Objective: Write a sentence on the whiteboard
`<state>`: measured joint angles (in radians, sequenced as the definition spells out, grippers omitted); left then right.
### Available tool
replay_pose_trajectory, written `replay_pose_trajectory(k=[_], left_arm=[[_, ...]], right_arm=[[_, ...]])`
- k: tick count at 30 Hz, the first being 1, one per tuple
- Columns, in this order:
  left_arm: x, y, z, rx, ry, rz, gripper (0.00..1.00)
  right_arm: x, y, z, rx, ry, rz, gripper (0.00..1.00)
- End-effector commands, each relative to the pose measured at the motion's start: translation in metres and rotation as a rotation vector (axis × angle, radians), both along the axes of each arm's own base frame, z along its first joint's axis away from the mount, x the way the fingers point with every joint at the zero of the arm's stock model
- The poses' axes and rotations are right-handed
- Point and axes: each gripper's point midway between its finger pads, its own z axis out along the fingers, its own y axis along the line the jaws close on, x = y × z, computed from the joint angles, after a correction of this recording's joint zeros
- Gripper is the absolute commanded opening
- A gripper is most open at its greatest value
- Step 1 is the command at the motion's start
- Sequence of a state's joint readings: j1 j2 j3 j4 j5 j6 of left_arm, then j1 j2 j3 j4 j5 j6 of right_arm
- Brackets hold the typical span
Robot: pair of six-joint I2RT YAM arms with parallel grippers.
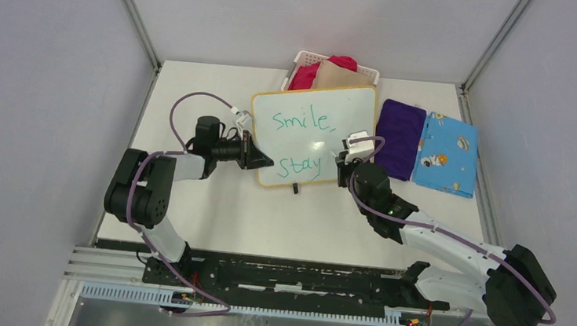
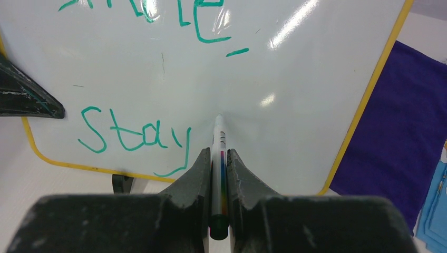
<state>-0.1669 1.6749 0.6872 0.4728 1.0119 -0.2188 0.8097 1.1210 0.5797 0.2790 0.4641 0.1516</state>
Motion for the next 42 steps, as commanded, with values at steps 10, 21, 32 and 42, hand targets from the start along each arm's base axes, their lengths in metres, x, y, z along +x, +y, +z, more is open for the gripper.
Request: replay_pose_trajectory(k=[10,21,32,42], left_arm=[[-0.011,0.005,-0.044,0.120,0.117,0.043,0.02],[-0.012,0.005,-0.044,0.120,0.118,0.043,0.02],[-0.011,0.005,-0.044,0.121,0.118,0.044,0.02],[-0.012,0.005,-0.044,0.122,0.120,0.043,0.02]], right_arm=[[0.016,0.005,0.020,0.036,-0.050,-0.043,0.00],[0.009,-0.004,-0.001,0.010,-0.010,-0.052,0.00],[-0.009,-0.010,-0.026,0.014,0.045,-0.015,0.00],[-0.024,-0.014,-0.053,0.001,0.102,0.016,0.00]])
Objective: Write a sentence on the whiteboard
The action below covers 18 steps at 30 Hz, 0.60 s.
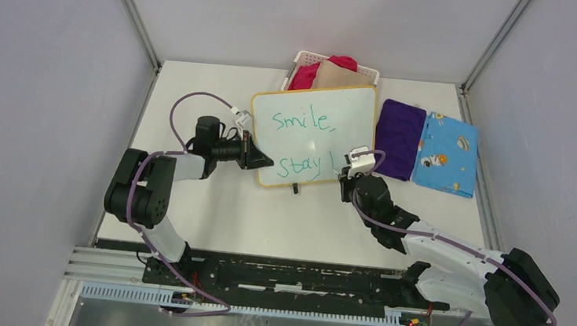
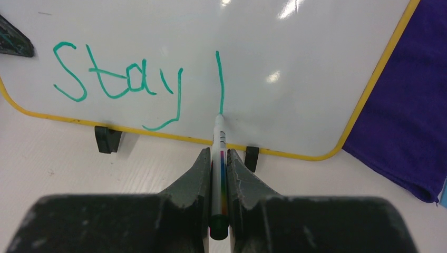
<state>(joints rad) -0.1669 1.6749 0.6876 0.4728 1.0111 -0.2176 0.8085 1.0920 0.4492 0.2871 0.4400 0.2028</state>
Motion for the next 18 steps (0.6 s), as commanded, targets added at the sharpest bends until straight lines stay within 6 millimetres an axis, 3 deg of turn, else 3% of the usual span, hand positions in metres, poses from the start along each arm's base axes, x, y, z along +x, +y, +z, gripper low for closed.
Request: replay_pose_trajectory(k=[1,8,11,18], left_arm=[[-0.012,0.005,-0.044,0.121,0.122,0.042,0.02],[-0.012,0.006,-0.045,0.122,0.123,0.043,0.02],[-0.013,0.006,-0.045,0.123,0.125,0.043,0.02],[-0.013,0.005,-0.045,0.122,0.125,0.042,0.02]], right_arm=[[-0.004,-0.001,-0.007,0.016,0.018,0.008,0.00],[-0.008,-0.003,-0.010,0.016,0.028,0.014,0.00],[-0.007,-0.002,-0.003,0.025,0.017,0.015,0.00],[0.002,0.000,0.046,0.092,-0.080,-0.001,0.00]])
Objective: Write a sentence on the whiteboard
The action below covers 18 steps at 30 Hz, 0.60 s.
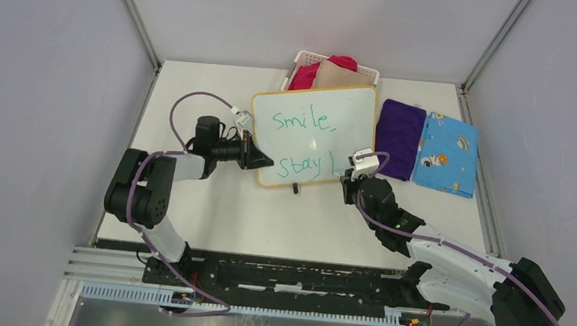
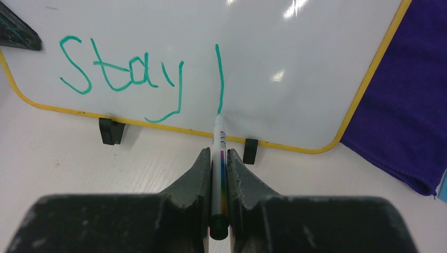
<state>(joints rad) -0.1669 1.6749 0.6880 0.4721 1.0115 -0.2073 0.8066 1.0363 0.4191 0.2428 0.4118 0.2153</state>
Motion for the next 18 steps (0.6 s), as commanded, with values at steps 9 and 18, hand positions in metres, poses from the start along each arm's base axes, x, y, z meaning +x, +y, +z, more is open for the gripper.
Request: replay_pose_trajectory(k=[9,18], left_arm=[[-0.012,0.005,-0.044,0.119,0.132,0.046,0.02],[-0.012,0.005,-0.044,0.119,0.132,0.046,0.02]], right_arm=[[0.028,0.002,0.077,0.057,-0.148,-0.082,0.00],[0.031,0.003,0.063,0.027,-0.110,-0.089,0.00]])
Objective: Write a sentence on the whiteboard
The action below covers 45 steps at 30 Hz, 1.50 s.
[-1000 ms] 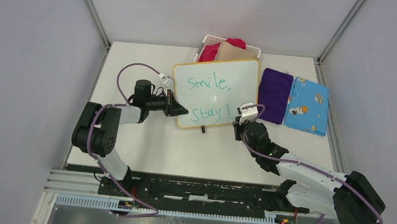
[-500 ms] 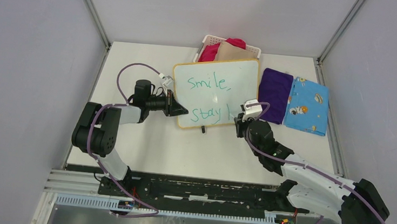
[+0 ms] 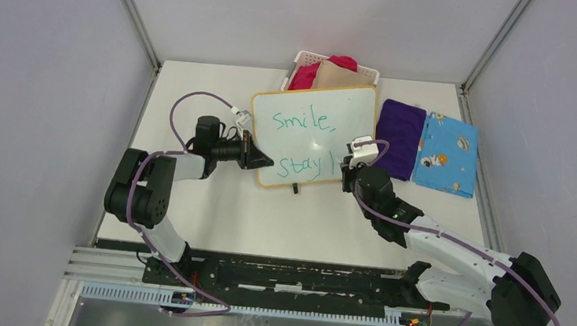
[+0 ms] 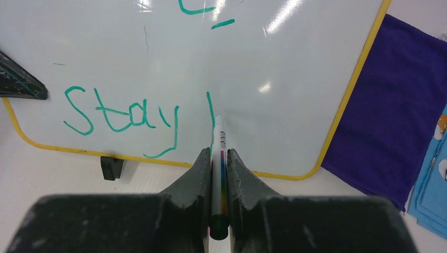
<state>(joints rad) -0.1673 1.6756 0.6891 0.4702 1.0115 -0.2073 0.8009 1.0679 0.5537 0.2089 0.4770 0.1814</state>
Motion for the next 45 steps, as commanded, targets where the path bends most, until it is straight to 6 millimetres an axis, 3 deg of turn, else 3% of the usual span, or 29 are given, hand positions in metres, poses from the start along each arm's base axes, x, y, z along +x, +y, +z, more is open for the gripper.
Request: replay_pose_trajectory(k=[1,18,33,45], left_arm=[[-0.012,0.005,-0.045,0.120,0.130,0.046,0.02],[-0.012,0.005,-0.045,0.120,0.132,0.047,0.02],[-0.012,0.005,-0.044,0.120,0.132,0.046,0.02],[-0.013,0.006,-0.045,0.121,0.134,0.045,0.02]], right_arm=[[0.008,-0.001,0.017,0.022,-0.033,-0.032,0.00],[0.016,0.006,0.004,-0.011,-0.006,-0.029,0.00],[0.003,0.023,-0.013,0.026,0.053,0.070,0.00],[0.004,-0.006,-0.029,-0.072,0.083,-0.043,0.00]])
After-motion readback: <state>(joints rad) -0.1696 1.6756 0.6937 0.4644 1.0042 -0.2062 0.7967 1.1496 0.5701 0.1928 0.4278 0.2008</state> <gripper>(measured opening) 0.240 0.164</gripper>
